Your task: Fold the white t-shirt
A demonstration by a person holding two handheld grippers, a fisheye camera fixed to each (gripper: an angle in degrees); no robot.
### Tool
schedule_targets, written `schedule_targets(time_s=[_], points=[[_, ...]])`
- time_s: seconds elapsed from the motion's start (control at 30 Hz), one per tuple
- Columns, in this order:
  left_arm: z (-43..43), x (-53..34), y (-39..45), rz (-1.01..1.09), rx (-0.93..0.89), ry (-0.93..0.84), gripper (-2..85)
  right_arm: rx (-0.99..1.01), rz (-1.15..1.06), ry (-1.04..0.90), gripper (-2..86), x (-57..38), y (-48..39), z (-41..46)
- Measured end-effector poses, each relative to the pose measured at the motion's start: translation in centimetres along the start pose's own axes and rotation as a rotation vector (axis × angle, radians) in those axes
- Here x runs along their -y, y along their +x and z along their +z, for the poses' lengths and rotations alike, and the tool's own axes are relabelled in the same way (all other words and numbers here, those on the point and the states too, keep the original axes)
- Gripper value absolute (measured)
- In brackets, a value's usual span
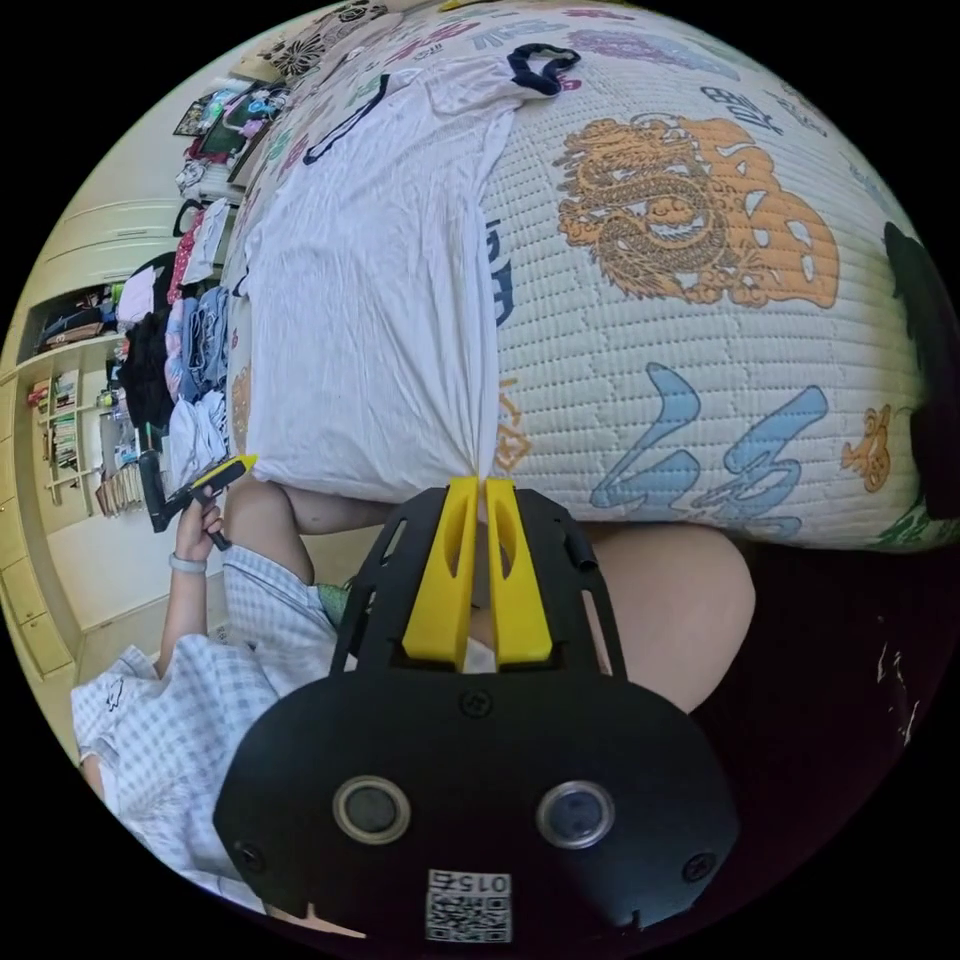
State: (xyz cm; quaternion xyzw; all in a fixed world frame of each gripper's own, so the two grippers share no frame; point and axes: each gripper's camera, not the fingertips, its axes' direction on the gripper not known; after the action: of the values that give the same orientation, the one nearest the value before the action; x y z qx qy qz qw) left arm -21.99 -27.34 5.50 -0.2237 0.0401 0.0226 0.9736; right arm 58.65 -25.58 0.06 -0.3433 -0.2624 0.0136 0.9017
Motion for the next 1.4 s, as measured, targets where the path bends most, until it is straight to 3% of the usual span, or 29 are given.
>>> schedule_targets(time_s=[0.13,0.7,0.83,0.97,1.1,1.2,1.4], points=[[-1.5,-0.3,0.5,0.022,0.04,0.008,1.1,-0.065,-0.03,0.009,0.4,-1.6,1.3,0.6],[1.4,4.9,5.4,0.184,0.174,-0.286,5.5,-0.144,-0.003,-0.035,5.7,-2.4,6.0,4.9],[0.3,5.1,5.0,0.147,0.112,-0.276,7.2,-0.141,0.028,0.023,6.2,-4.0,7.6,4.4],[-0.5,5.2,3.4,0.077,-0.075,-0.305,7.9,-0.05,0.053,0.118,5.8,-5.6,9.4,3.1],[-0.8,5.0,2.6,0.034,-0.046,-0.356,7.7,-0.03,0.044,0.196,6.0,-6.5,10.1,1.8],[-3.0,6.8,4.5,0.091,0.046,-0.312,7.7,-0.02,0.022,0.262,6.1,-6.0,10.2,0.5],[-7.7,17.5,16.7,0.444,0.019,-0.008,8.3,0.01,-0.015,0.388,6.6,-1.7,9.8,-1.3]])
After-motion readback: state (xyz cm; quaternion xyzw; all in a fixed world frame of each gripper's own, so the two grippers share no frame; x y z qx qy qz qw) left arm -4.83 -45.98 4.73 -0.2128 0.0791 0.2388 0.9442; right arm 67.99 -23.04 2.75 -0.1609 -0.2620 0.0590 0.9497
